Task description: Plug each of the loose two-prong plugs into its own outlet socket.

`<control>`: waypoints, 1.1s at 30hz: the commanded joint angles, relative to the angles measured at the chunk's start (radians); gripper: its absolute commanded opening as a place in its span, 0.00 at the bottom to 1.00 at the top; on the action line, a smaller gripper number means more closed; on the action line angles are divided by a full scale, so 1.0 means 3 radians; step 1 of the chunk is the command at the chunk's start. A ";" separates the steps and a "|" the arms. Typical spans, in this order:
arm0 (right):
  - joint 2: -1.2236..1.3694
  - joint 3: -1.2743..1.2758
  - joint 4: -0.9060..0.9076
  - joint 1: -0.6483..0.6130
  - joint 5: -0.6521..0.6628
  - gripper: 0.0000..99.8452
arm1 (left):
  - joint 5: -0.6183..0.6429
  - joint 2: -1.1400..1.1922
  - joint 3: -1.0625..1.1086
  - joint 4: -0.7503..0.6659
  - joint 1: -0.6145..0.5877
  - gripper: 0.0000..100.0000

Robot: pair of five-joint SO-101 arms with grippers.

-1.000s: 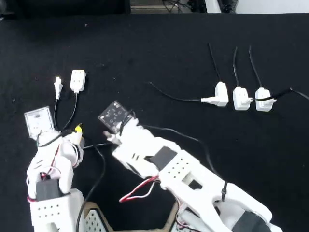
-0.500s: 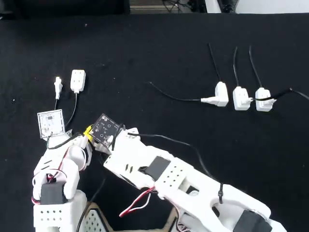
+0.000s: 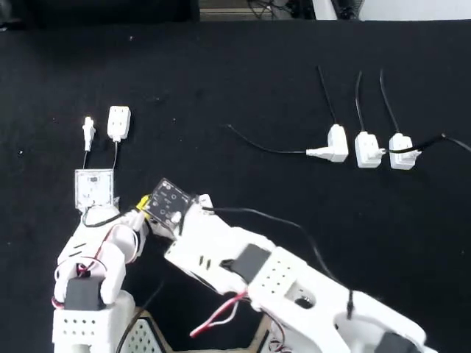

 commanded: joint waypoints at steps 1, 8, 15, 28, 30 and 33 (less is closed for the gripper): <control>-0.0494 0.0013 0.0036 -0.0026 -0.0020 0.01 | -0.0082 0.0031 0.0028 0.0015 0.0100 0.19; -0.0724 0.0136 0.0036 -0.0010 -0.0026 0.01 | -0.0077 0.0031 0.0023 0.0015 0.0090 0.19; -0.0739 0.0146 0.0020 -0.0010 -0.0031 0.01 | -0.0072 0.0031 0.0013 0.0015 0.0074 0.19; -0.0744 0.0207 -0.0199 -0.0010 -0.0307 0.01 | -0.0072 0.0031 0.0028 0.0015 0.0095 0.19; -0.0744 0.0248 -0.0281 -0.0010 -0.0307 0.01 | -0.0072 0.0031 0.0033 0.0015 0.0095 0.19; -0.0749 0.0253 -0.0286 -0.0010 -0.0307 0.01 | -0.0072 0.0031 0.0033 0.0020 0.0074 0.19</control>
